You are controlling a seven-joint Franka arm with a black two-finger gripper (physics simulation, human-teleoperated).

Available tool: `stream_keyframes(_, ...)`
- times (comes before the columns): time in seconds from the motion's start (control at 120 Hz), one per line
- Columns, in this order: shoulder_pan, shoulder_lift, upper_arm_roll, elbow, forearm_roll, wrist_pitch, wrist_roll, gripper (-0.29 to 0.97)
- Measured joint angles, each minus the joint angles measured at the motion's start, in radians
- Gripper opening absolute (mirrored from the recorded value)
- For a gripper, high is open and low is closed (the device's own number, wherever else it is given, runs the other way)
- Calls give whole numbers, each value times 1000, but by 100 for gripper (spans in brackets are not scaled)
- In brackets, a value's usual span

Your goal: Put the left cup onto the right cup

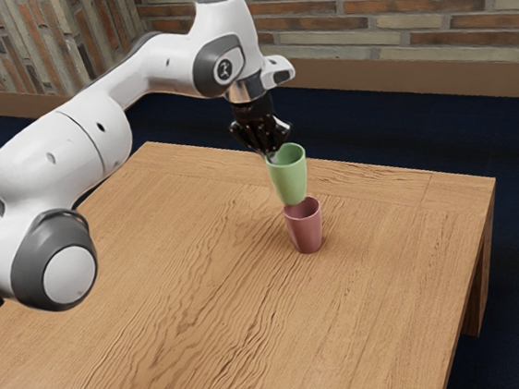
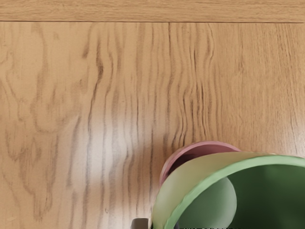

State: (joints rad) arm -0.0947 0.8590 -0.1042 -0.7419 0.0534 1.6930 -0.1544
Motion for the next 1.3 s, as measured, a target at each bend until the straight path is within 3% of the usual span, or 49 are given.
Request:
stream_keyframes(0.767,-13,29,-10,-31,4,7,-28,-10)
stream_keyframes(1.025,-10,29,-12,-45,-3,8,-33,40)
stream_keyframes(1.3,-8,19,-11,-47,-3,8,-35,60)
